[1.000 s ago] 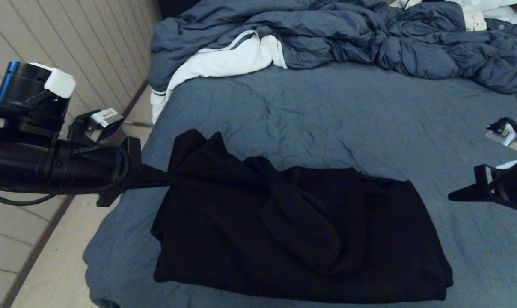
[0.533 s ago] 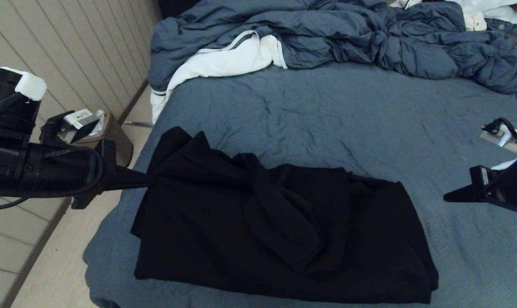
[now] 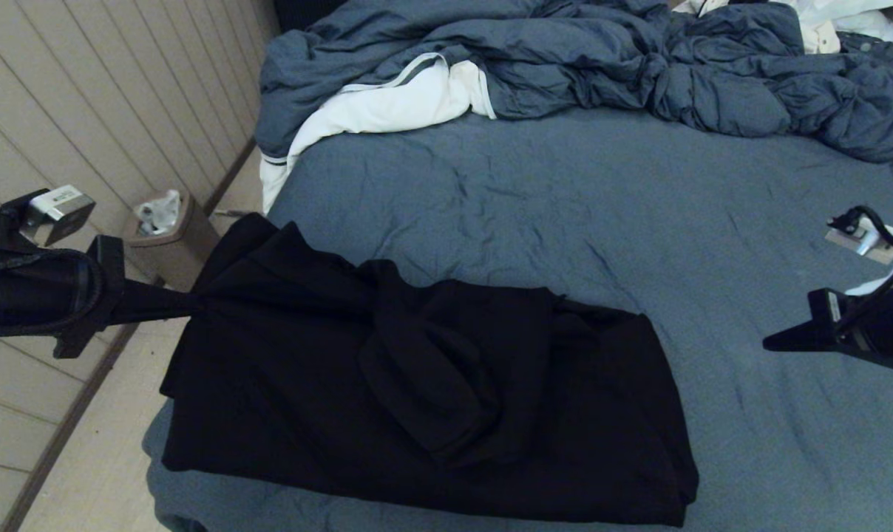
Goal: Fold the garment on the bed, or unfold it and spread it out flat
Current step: Fold the black sweatshirt
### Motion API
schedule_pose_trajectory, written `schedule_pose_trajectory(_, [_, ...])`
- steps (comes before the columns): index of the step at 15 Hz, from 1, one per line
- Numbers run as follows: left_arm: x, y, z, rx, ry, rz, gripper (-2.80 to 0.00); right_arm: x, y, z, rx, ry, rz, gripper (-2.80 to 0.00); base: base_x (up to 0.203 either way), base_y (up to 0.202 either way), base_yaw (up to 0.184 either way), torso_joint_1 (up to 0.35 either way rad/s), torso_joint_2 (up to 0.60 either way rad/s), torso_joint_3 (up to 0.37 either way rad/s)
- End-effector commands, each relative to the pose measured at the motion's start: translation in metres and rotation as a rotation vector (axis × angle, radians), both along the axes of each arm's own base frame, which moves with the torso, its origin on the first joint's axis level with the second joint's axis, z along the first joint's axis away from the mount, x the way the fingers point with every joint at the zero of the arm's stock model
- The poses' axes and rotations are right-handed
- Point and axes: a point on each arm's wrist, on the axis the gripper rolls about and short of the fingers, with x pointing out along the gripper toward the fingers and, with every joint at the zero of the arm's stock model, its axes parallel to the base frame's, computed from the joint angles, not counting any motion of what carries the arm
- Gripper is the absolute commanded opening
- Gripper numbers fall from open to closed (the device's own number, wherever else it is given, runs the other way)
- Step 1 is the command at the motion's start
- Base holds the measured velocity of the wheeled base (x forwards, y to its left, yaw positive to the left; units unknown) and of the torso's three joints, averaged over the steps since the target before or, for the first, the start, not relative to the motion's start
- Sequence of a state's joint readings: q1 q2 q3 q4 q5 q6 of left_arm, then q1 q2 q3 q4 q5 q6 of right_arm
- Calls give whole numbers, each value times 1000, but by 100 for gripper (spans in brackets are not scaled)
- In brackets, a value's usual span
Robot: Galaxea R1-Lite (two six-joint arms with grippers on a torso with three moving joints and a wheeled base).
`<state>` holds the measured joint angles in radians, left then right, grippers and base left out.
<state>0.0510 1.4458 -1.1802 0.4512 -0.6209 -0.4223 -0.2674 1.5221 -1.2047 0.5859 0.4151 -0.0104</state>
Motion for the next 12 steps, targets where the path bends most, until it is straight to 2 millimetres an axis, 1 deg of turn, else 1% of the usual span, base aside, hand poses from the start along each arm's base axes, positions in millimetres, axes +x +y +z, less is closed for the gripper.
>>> schedule_pose_trajectory(1, [-1, 7, 3, -8, -9, 16, -280, 0, 0, -1, 4, 5, 3, -280, 0, 0, 0, 0, 0, 0])
schedule_pose_trajectory(3, [-6, 3, 14, -14, -31, -2, -280, 0, 0, -1, 4, 4, 3, -280, 0, 0, 0, 0, 0, 0])
schedule_pose_trajectory(5, [-9, -16, 30, -34, -45, -84, -280, -1, 0, 1, 3, -1, 3, -280, 0, 0, 0, 0, 0, 0])
schedule_pose_trajectory(6, [-11, -28, 38, -52, -40, -126, -280, -2, 0, 1, 1, -2, 1, -280, 0, 0, 0, 0, 0, 0])
schedule_pose_trajectory(8, [-14, -55, 45, -75, -22, -208, -280, -2, 0, 1, 0, -4, 1, -280, 0, 0, 0, 0, 0, 0])
schedule_pose_trajectory(12, [-5, -117, 49, -51, 19, -297, -280, -2, 1, 1, 2, -4, 3, -280, 0, 0, 0, 0, 0, 0])
